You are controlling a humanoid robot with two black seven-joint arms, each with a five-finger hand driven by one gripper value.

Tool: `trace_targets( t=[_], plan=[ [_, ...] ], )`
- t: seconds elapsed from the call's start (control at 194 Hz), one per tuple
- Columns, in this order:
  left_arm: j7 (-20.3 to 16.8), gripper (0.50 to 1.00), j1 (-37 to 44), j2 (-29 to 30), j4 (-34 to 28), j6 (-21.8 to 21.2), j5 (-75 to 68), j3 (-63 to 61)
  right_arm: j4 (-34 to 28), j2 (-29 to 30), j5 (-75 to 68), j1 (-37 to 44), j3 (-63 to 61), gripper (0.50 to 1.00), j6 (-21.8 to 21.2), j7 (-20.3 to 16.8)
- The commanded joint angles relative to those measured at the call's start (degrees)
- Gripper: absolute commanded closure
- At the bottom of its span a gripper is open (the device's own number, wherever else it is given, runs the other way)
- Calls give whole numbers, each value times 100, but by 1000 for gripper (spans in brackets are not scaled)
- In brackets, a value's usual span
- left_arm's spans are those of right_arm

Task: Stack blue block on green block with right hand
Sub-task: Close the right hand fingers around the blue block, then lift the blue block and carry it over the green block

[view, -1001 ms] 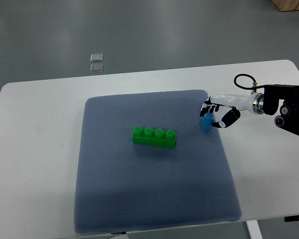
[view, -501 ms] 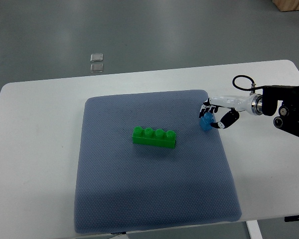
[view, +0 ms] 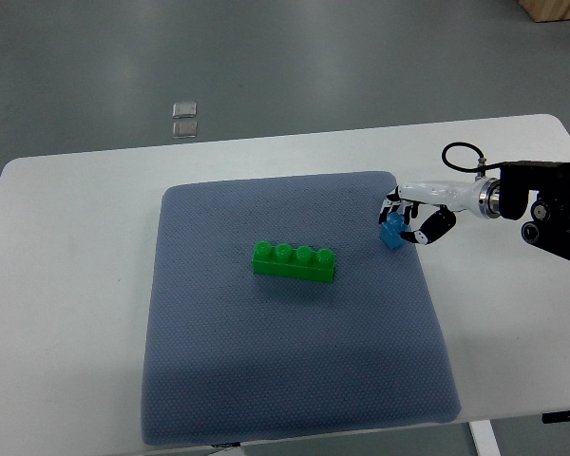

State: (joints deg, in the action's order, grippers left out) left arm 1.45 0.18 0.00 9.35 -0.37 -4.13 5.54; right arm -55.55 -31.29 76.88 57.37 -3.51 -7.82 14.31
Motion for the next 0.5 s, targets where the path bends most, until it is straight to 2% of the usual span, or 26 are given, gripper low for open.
trace_targets(
  t=[0.0, 0.495],
  plan=[
    [5, 500, 0, 0, -3, 1, 0, 0, 0, -9, 2, 11, -9, 993, 17, 19],
    [5, 500, 0, 0, -3, 1, 0, 0, -263, 53, -59, 723, -18, 1000, 201, 274]
  ],
)
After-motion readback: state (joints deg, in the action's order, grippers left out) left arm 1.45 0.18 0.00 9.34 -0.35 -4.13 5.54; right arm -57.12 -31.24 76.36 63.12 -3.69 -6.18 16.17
